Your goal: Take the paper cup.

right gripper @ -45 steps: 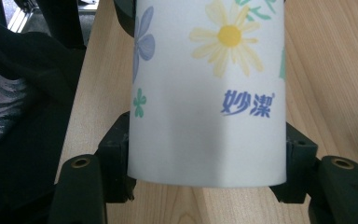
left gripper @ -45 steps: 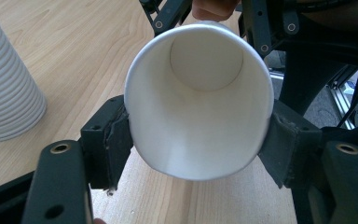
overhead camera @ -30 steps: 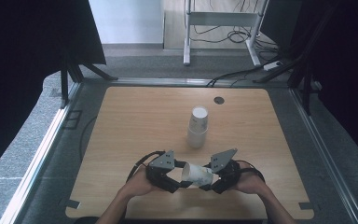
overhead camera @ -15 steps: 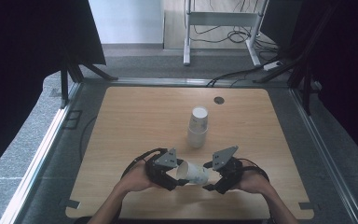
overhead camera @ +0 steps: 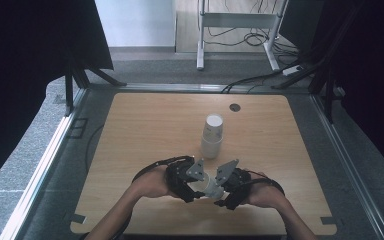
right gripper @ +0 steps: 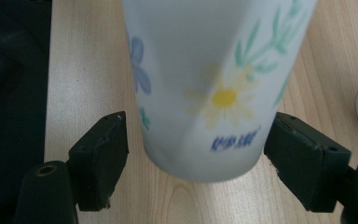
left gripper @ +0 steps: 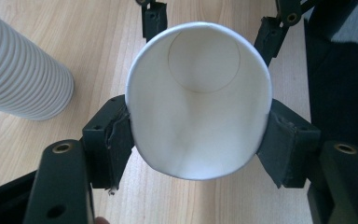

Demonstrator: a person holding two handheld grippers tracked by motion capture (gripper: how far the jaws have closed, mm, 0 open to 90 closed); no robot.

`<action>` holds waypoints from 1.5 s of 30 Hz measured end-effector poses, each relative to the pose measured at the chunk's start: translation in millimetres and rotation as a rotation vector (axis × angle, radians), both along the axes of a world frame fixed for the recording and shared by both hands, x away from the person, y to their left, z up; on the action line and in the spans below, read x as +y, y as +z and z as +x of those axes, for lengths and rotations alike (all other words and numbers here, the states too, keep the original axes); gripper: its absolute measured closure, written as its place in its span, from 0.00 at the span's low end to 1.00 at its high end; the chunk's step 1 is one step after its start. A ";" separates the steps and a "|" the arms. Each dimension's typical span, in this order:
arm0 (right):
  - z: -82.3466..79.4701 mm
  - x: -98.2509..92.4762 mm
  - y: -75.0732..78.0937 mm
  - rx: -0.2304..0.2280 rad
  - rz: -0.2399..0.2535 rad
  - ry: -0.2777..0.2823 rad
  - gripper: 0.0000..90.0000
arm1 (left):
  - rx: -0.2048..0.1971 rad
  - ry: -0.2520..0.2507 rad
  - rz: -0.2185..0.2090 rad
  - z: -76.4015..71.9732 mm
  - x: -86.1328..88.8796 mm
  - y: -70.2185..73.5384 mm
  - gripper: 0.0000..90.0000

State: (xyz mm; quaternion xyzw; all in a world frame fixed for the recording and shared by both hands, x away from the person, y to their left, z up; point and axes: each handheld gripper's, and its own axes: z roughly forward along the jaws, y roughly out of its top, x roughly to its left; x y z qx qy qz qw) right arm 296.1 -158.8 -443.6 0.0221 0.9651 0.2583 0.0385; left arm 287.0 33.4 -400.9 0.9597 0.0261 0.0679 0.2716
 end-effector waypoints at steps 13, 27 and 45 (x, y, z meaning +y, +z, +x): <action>-1.1 13.6 -2.0 -0.011 -0.063 0.011 0.31 | -0.019 -0.017 0.112 1.0 -17.4 2.3 0.36; -2.0 11.2 -4.8 -0.006 -0.044 -0.004 0.41 | -0.004 -0.024 0.099 1.2 -19.3 1.1 0.33; 2.2 -8.7 2.3 0.044 0.172 -0.044 0.41 | 0.078 0.080 -0.242 5.0 6.4 8.1 0.17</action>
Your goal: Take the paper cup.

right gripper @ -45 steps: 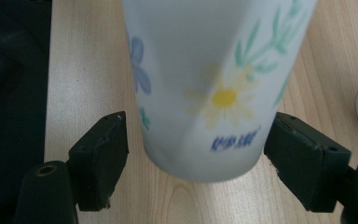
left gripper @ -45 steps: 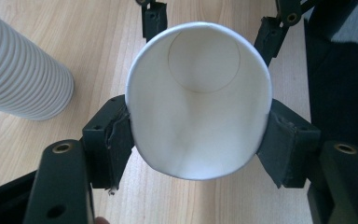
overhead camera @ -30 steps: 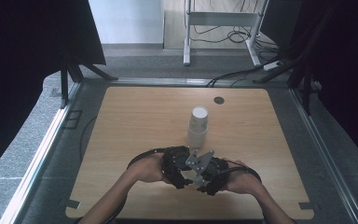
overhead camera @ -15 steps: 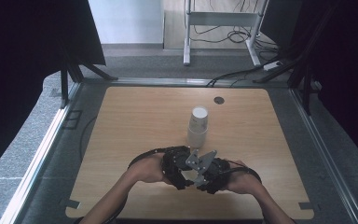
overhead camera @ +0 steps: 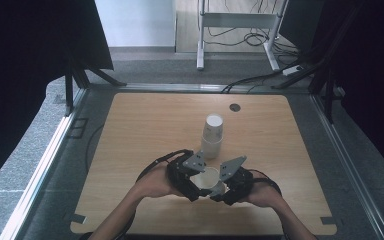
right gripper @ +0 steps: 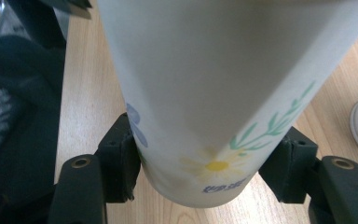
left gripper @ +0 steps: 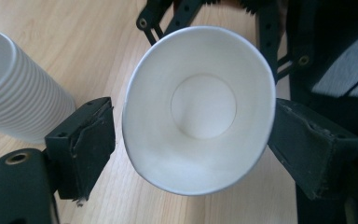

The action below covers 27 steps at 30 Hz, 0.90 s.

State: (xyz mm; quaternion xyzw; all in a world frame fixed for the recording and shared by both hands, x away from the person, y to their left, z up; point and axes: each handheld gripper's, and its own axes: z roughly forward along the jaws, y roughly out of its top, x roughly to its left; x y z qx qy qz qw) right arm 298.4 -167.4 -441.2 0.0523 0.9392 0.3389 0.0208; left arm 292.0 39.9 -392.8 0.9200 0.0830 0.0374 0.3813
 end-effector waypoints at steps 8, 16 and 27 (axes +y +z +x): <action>0.2 -6.1 -5.0 0.013 0.083 -0.017 0.41 | 0.029 0.024 -0.126 -0.1 7.7 -6.3 0.17; -1.5 -6.0 -10.7 0.018 0.127 -0.014 0.41 | 0.048 0.036 -0.183 0.1 7.4 -16.3 0.17; -2.0 -4.7 -13.1 0.016 0.148 -0.003 0.41 | 0.047 0.033 -0.207 -0.8 4.6 -23.7 0.24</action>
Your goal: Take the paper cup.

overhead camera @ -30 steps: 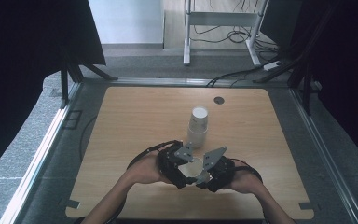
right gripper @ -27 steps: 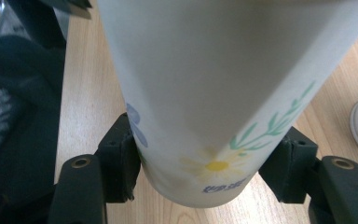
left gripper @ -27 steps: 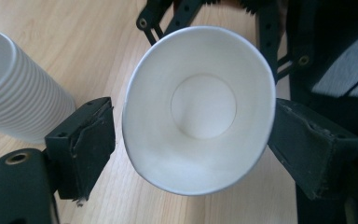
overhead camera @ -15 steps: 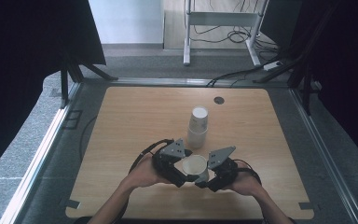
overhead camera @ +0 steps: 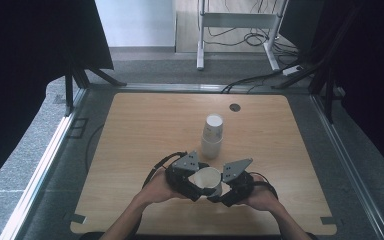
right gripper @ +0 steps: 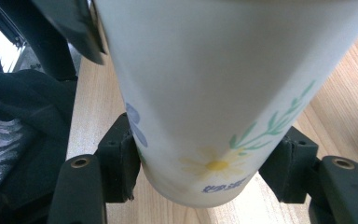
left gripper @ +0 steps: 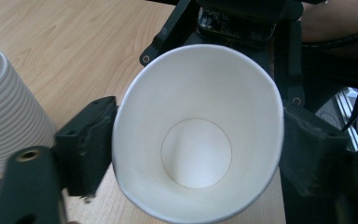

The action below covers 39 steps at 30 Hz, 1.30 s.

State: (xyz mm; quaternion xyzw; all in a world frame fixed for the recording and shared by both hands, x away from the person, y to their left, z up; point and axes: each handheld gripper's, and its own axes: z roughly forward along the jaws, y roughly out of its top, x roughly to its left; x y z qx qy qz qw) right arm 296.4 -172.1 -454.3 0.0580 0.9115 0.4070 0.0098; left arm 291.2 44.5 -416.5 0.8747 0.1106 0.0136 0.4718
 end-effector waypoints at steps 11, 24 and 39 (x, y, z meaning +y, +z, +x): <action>1.4 1.1 -4.2 0.017 -0.010 0.006 0.40 | -0.033 -0.001 0.047 -2.5 -3.0 0.5 0.31; 4.2 -0.4 -6.9 0.002 -0.043 -0.049 0.22 | -0.083 0.040 0.091 -5.1 -2.2 7.6 0.31; 4.9 -3.2 -8.4 -0.009 -0.090 -0.111 0.15 | -0.094 0.123 0.121 -6.3 9.4 4.9 0.31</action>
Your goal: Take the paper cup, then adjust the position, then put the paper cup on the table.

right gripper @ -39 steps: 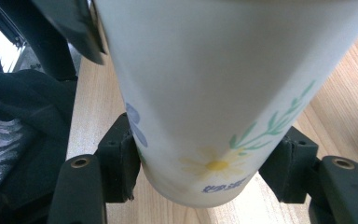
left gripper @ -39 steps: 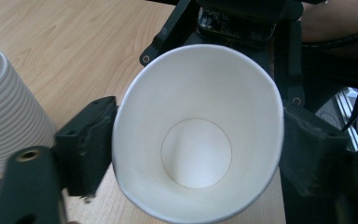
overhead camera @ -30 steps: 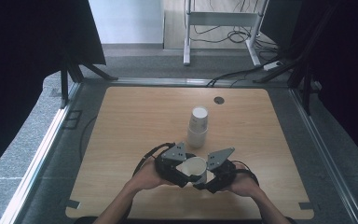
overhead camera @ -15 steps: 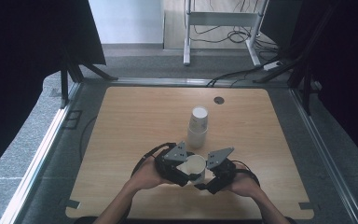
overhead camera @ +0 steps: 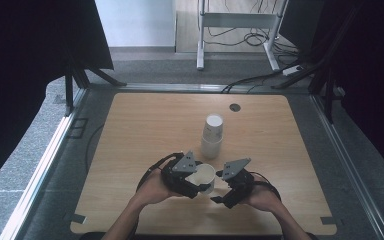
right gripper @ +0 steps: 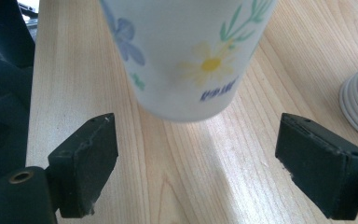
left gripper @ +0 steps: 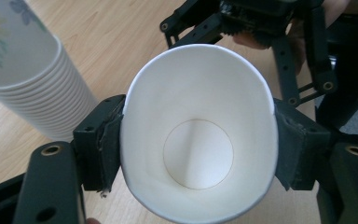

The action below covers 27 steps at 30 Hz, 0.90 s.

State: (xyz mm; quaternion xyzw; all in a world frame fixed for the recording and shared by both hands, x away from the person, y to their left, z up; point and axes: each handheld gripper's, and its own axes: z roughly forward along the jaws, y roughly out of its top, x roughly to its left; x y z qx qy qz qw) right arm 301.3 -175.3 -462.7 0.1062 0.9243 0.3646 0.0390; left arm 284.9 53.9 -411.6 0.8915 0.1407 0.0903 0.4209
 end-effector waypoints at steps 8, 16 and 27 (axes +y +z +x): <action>1.1 -3.1 0.2 -0.009 -0.006 -0.023 0.14 | -0.009 0.044 0.038 2.6 6.0 -0.3 0.31; 2.0 -9.5 0.6 -0.015 -0.009 -0.062 0.14 | -0.017 0.105 0.062 5.3 12.9 1.4 0.31; 5.1 -22.4 2.3 -0.021 -0.012 -0.119 0.14 | -0.024 0.218 0.098 13.1 28.8 2.9 0.31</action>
